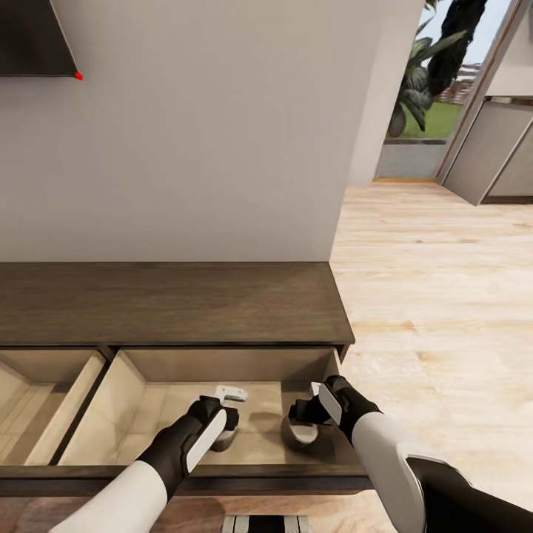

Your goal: Place each of the two pumpkins and all three candles from the living room inside a cabinet in the living room (use any cabinet), then make sure every cabinet is closed, and position the cauldron so it is next to a table in the living room.

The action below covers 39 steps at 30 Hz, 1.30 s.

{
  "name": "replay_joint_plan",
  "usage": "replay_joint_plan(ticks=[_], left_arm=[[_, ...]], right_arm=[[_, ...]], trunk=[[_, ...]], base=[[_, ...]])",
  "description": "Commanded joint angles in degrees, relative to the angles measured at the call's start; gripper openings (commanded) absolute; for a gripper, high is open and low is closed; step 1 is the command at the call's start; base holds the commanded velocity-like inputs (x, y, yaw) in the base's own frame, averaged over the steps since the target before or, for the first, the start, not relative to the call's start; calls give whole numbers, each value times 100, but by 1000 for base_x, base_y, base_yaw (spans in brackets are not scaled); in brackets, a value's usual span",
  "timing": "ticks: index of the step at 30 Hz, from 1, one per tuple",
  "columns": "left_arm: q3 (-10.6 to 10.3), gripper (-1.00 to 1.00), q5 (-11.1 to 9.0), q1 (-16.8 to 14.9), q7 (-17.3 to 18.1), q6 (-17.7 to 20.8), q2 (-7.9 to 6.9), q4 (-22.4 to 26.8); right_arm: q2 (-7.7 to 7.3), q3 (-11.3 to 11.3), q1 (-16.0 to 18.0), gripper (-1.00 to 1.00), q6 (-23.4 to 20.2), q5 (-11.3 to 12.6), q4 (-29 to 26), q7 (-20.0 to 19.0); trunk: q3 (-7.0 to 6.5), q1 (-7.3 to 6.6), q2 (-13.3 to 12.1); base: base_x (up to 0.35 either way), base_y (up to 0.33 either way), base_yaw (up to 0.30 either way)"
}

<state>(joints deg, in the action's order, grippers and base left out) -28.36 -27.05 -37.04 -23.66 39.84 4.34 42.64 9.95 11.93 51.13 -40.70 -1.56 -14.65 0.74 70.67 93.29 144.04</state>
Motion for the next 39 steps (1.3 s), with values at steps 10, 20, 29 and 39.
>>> replay_joint_plan(ticks=[10, 20, 29, 39], left_arm=[[-21, -100, -47, -5, -51, -174, -3, 7], [-21, -100, -46, -5, -51, -187, -3, 7], [-21, -100, -46, -5, -51, -187, -3, 7], [-21, -100, -46, -5, -51, -201, -3, 7]], right_arm=[[5, 46, 0, -100, -26, -2, -12, -21], [5, 46, 1, 100, -29, -3, -9, -21], [5, 42, 2, 100, -29, -9, -12, -21], [5, 46, 2, 100, -28, -11, -12, -21]], trunk=[[5, -2, 2], [5, -2, 2], [5, -2, 2], [116, 11, 9]], base=[[0, 0, 0], [0, 0, 0], [0, 0, 0], [0, 0, 0]])
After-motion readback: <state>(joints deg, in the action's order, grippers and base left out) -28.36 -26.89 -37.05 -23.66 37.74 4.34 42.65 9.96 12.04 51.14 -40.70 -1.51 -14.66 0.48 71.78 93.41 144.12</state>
